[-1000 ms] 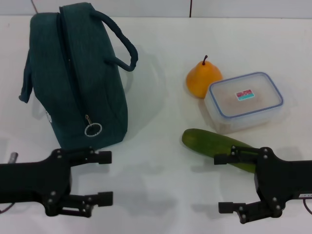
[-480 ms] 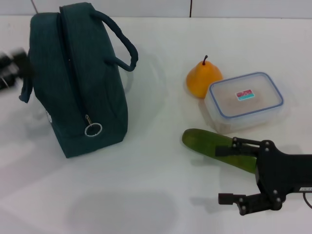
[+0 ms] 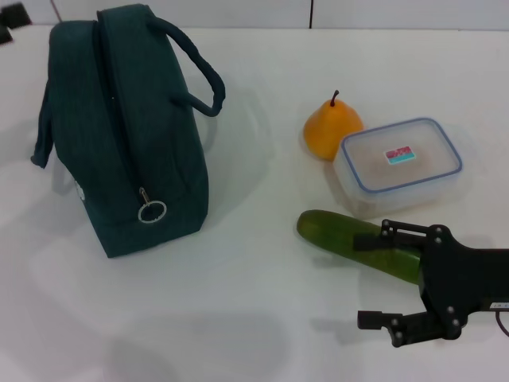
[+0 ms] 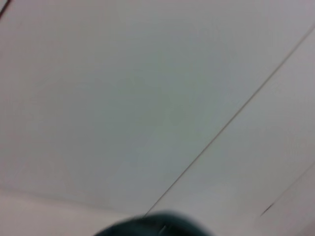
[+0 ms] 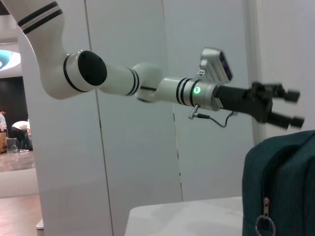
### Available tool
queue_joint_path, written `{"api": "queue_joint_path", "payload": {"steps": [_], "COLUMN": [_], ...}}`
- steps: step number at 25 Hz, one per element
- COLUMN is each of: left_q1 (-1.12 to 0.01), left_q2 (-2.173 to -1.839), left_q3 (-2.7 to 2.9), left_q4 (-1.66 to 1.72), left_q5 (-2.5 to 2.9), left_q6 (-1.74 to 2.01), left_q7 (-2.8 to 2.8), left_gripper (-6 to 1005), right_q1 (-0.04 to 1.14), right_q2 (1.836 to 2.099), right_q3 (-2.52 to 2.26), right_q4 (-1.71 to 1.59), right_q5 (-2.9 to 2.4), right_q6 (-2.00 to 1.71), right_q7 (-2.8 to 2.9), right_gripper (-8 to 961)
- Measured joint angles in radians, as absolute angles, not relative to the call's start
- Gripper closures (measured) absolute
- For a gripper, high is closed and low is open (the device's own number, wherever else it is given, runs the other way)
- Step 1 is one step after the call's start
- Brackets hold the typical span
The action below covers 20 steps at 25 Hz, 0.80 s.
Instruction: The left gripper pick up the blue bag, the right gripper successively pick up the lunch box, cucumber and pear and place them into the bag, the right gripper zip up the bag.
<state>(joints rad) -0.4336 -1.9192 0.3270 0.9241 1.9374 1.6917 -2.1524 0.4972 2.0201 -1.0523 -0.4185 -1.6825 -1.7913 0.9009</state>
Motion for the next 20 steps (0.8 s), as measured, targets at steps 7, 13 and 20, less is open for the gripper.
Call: {"api": "queue_joint_path", "payload": {"steps": [7, 13, 20], "left_q1": [-0.449, -0.441, -0.456], "left_q2": [-1.970, -2.009, -2.026], "left_q3": [0.424, 0.474, 0.477], "left_q4": [1.105, 1.183, 1.196], "left_q5": [2.154, 2.181, 2.212], "left_q6": [1.678, 1.678, 1.676], "left_q7": [-2.300, -2.332, -2.346], "left_gripper": [110, 122, 189], "right_q1": [0.497, 0.495, 0.495], "right_q2": [2.020, 2.017, 2.017], "right_q3": [-1.052, -1.052, -1.052], "right_q4": [-0.420, -0.420, -0.419], "right_q5": [-1.674, -1.673, -1.673], "right_q6": [-1.786, -1.786, -1.783], "right_q7": [0.899, 0.899, 0.899], "right_gripper": [83, 83, 84]}}
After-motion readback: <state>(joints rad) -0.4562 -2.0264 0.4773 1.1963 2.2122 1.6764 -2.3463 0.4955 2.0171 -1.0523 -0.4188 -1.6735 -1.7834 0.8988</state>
